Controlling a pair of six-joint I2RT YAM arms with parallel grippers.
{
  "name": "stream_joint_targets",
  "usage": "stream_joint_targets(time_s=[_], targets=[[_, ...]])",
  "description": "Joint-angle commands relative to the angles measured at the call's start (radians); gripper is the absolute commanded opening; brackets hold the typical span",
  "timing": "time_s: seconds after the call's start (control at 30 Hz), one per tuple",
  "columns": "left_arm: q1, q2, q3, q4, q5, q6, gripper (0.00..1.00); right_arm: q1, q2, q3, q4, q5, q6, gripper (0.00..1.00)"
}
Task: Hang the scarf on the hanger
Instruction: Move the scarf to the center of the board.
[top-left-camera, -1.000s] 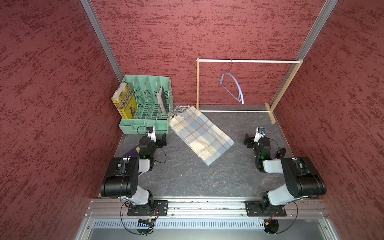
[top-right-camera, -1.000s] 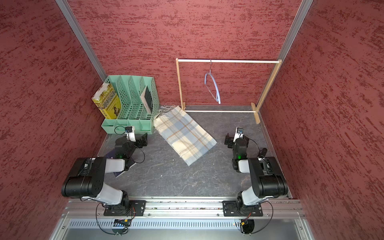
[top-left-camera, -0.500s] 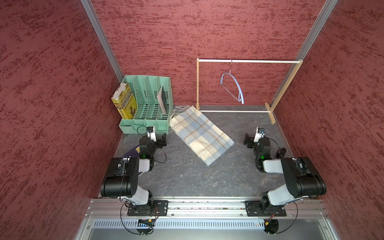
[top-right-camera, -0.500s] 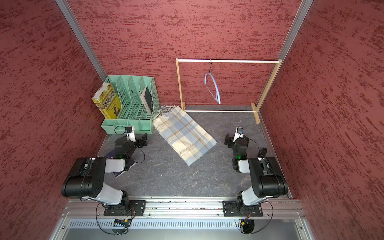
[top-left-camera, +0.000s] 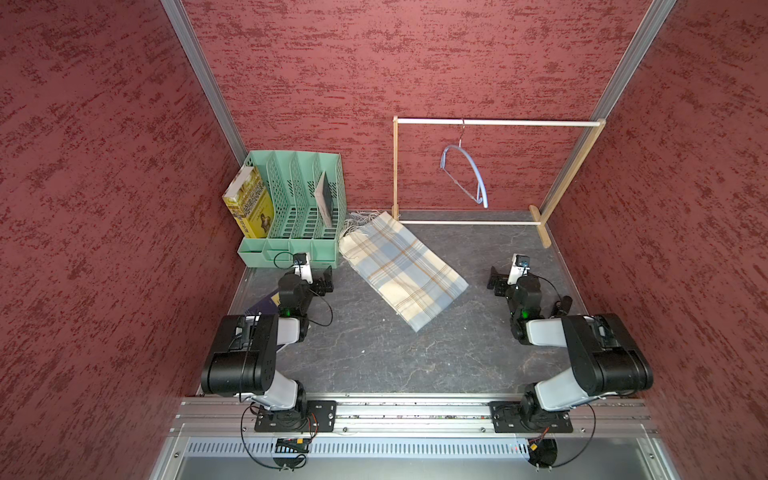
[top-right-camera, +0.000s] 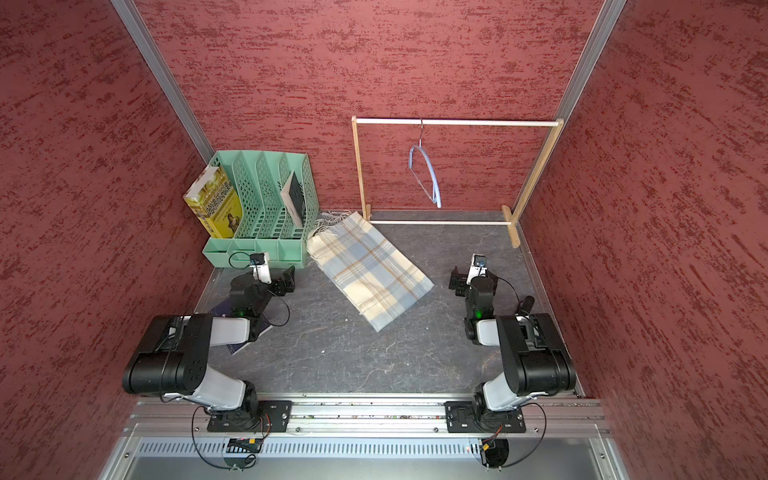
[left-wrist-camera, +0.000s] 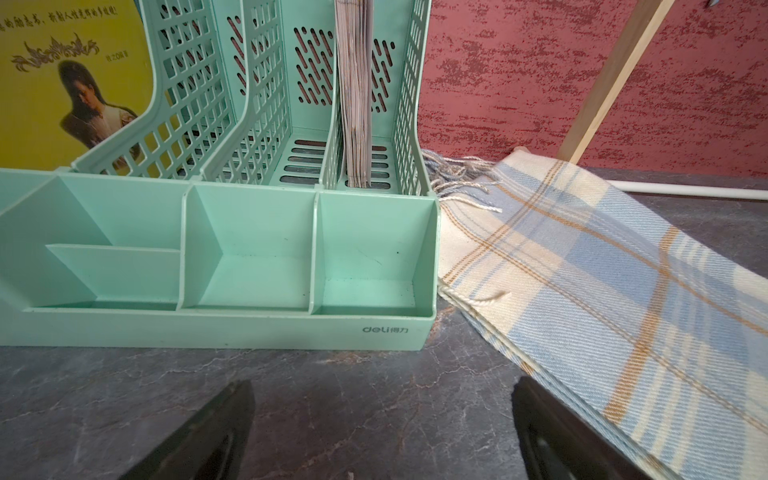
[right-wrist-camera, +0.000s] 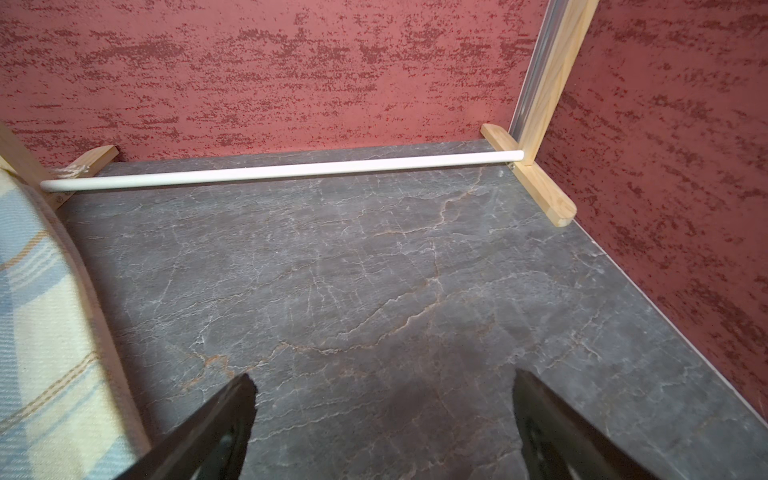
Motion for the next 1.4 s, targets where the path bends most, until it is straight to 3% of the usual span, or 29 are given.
stream_joint_targets(time_s=[0.0,0.07,0.17,0.27,0.37,0.43,0.5,0.63,0.77,0.97,1.13,1.37], targets=[[-0.008,0.011,0.017,0.012,-0.026,-0.004,1.00,0.050,-0.181,0.071,-0.183,0.042,-0.041,0.99],[-0.012,0.012,0.017,0.012,-0.034,-0.002,1.00,0.097,-0.376,0.166,-0.535,-0.026,0.049,0.98],[-0.016,0.006,0.021,-0.002,-0.048,0.000,1.00,0.178,-0.465,0.329,-0.913,-0.093,0.170,0.98],[-0.056,-0.138,0.103,-0.267,-0.179,0.001,1.00,0.271,-0.454,0.469,-1.212,-0.053,0.211,0.98],[-0.138,-0.298,0.207,-0.600,-0.278,0.002,1.00,0.366,-0.425,0.552,-1.381,0.046,0.239,0.98],[-0.240,-0.334,0.351,-0.874,-0.372,-0.015,1.00,0.415,-0.361,0.618,-1.475,0.059,0.254,0.98],[-0.397,-0.316,0.476,-1.038,-0.514,-0.037,1.00,0.465,-0.262,0.692,-1.549,0.073,0.256,0.98],[-0.579,-0.176,0.673,-1.213,-0.579,-0.148,1.00,0.540,-0.083,0.787,-1.574,0.057,0.256,0.98],[-0.627,0.020,0.827,-1.278,-0.551,-0.274,1.00,0.545,0.069,0.843,-1.507,-0.111,0.272,0.99],[-0.627,0.312,1.087,-1.319,-0.577,-0.309,1.00,0.582,0.280,0.949,-1.500,-0.142,0.299,0.98],[-0.581,0.510,1.347,-1.436,-0.593,-0.329,1.00,0.593,0.425,1.040,-1.502,-0.089,0.296,0.98],[-0.503,0.552,1.363,-1.380,-0.457,-0.348,1.00,0.597,0.507,1.076,-1.510,0.030,0.274,0.98]])
